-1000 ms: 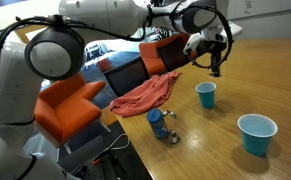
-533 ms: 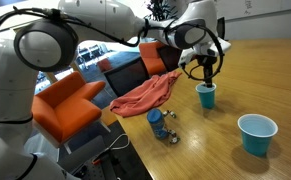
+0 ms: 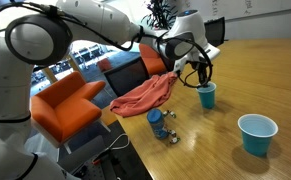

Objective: Pick the sweet between the cups and put it in the left cup

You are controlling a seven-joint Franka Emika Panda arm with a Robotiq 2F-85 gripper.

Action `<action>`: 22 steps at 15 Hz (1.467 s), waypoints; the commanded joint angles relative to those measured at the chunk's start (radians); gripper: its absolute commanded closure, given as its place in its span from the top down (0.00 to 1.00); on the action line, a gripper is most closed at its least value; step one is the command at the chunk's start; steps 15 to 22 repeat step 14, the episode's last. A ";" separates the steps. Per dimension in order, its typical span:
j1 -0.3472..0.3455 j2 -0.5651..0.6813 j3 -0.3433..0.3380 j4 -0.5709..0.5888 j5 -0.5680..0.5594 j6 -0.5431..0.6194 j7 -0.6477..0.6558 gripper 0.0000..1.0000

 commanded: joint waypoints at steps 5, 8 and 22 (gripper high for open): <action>0.008 -0.159 -0.009 -0.153 0.032 -0.005 -0.094 0.92; -0.002 -0.248 -0.014 -0.195 0.029 -0.037 -0.182 1.00; -0.022 -0.380 -0.017 -0.264 0.057 -0.145 -0.343 1.00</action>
